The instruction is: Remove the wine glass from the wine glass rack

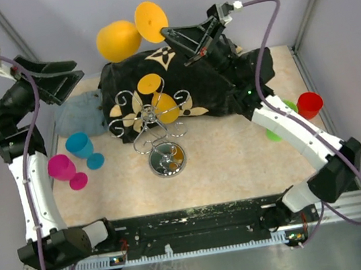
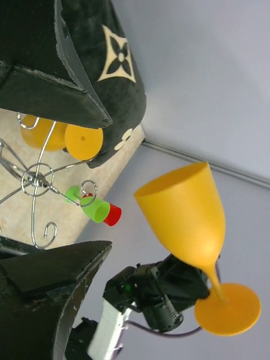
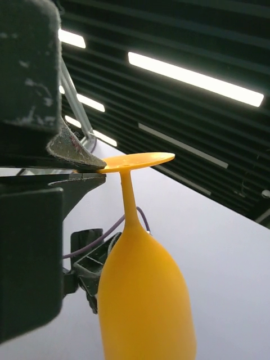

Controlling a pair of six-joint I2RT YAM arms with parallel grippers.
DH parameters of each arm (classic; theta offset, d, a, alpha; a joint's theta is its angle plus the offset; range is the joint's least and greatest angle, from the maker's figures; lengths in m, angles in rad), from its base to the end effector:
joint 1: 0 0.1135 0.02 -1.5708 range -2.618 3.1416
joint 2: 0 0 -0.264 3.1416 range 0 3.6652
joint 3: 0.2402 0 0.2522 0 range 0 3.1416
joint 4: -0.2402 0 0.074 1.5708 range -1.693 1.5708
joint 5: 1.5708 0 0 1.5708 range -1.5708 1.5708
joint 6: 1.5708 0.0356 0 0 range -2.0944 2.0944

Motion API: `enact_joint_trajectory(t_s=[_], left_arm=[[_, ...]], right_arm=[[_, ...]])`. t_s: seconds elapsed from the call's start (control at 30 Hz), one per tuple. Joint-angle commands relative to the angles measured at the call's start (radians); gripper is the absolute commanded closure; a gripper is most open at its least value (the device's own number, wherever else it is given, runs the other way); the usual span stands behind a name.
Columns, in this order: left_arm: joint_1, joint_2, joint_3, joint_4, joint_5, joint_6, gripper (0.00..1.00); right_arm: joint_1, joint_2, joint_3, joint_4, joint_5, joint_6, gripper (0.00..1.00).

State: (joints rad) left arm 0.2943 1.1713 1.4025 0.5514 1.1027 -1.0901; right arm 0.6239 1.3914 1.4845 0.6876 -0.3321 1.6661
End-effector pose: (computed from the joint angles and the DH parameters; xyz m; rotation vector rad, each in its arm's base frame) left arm 0.2062 0.0293 0.5347 0.3721 1.2748 -1.1149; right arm 0.2267 0.1775 0.5315 0.1490 1.0658 2.2501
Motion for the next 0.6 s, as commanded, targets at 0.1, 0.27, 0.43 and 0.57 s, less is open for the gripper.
enact_joint_trajectory(t_s=[0.1,0.27,0.43,0.57], left_arm=[[-0.190,0.070,0.043,0.242,0.120,0.320,0.06],[-0.267,0.030,0.014,0.156,0.105,0.577,0.00],[-0.274,0.017,-0.012,0.171,0.124,0.627,0.00],[-0.279,0.013,-0.020,0.184,0.110,0.631,0.00]], right_arm=[[-0.004,0.128,0.107,0.360,-0.095,0.160,1.00],[-0.004,0.149,0.079,0.449,-0.091,0.198,1.00],[-0.003,0.139,0.025,0.519,-0.075,0.213,1.00],[-0.004,0.145,0.010,0.548,-0.083,0.225,1.00]])
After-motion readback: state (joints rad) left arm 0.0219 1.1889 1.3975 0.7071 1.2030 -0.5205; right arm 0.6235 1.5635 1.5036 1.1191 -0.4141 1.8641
